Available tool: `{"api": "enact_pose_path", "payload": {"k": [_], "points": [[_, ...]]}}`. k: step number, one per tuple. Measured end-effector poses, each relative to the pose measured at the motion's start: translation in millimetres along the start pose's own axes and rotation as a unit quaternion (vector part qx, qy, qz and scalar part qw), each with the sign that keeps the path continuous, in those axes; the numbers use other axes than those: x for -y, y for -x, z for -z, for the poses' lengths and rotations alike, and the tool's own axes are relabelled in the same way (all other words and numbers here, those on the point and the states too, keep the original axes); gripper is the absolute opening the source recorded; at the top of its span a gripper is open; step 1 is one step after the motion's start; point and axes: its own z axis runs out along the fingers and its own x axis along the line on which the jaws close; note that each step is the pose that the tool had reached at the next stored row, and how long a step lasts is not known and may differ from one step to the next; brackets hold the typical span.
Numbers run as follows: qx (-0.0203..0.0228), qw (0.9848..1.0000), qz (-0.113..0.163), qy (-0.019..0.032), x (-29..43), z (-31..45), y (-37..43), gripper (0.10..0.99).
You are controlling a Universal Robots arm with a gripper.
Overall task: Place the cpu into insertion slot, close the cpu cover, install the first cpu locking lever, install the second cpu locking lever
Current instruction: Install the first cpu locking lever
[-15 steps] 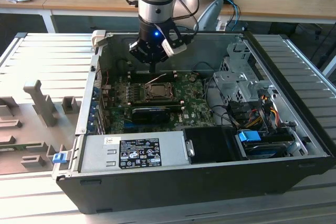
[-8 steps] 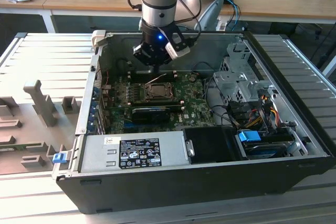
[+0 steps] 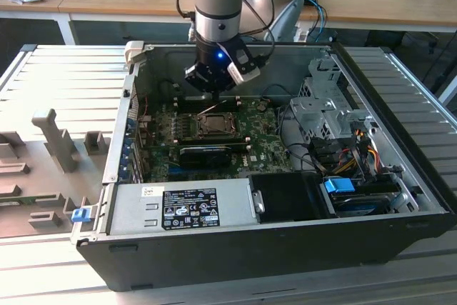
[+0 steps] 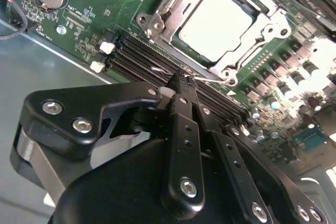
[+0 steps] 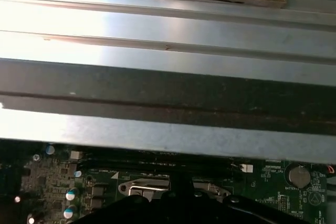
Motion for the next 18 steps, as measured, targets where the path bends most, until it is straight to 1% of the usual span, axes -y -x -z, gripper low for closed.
{"api": "enact_pose_path", "payload": {"k": [3, 5, 11, 12, 13, 18], "points": [[0.0001, 1.0, 0.0, 0.0, -0.8, -3.5, 4.2, 0.106], [0.0, 1.0, -0.001, -0.0001, -0.7, -6.6, 8.8, 0.106], [0.0001, 1.0, -0.001, 0.0, -0.1, -15.1, 11.3, 0.106], [0.0001, 1.0, -0.001, -0.0005, 0.6, -19.9, 13.4, 0.106], [0.0, 1.0, -0.001, -0.0005, 0.8, -21.5, 13.5, 0.106], [-0.0001, 1.0, -0.001, -0.0013, 2.2, -23.8, 13.3, 0.106]]}}
